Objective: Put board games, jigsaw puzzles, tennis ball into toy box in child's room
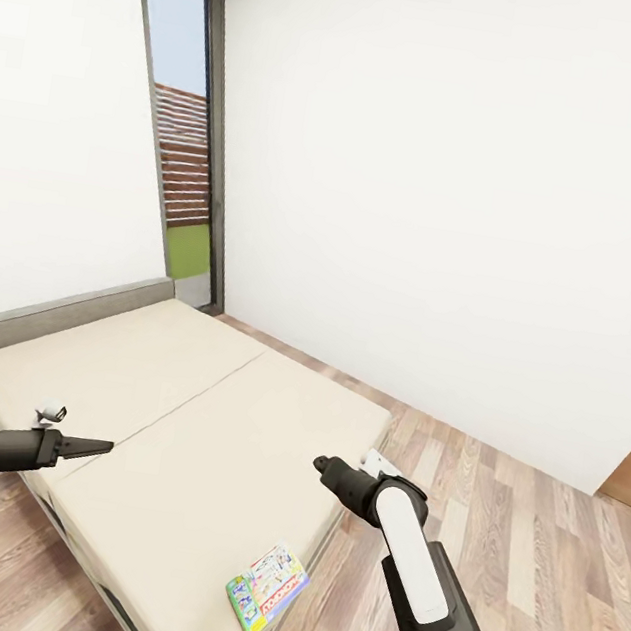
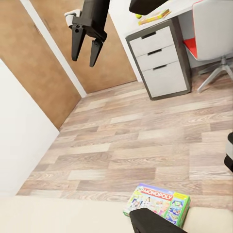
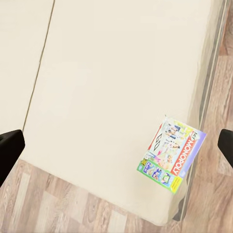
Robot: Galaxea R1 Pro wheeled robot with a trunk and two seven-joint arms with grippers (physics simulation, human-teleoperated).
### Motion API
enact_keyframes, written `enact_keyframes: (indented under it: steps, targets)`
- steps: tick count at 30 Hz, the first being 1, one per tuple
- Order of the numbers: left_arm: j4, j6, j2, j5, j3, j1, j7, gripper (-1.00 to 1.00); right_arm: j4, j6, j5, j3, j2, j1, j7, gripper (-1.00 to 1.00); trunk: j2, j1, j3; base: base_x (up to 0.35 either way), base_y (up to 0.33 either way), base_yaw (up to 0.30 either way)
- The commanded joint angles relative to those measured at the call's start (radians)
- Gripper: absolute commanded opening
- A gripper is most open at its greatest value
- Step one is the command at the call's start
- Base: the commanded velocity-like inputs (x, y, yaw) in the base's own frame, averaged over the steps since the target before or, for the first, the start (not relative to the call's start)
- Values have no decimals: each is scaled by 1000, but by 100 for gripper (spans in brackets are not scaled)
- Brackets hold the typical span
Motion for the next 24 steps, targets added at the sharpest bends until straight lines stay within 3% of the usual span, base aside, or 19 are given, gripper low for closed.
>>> enact_keyframes:
  steps: [1, 24]
  targets:
    - [0, 11, 0, 0, 0, -1, -3, 100, -1, 2, -8, 0, 0, -1, -9, 100, -2, 1, -2, 0, 0, 0]
    - [0, -1, -1, 3, 1, -1, 2, 100, 0, 2, -8, 1, 1, -1, -9, 100, -2, 1, -2, 0, -4, 7]
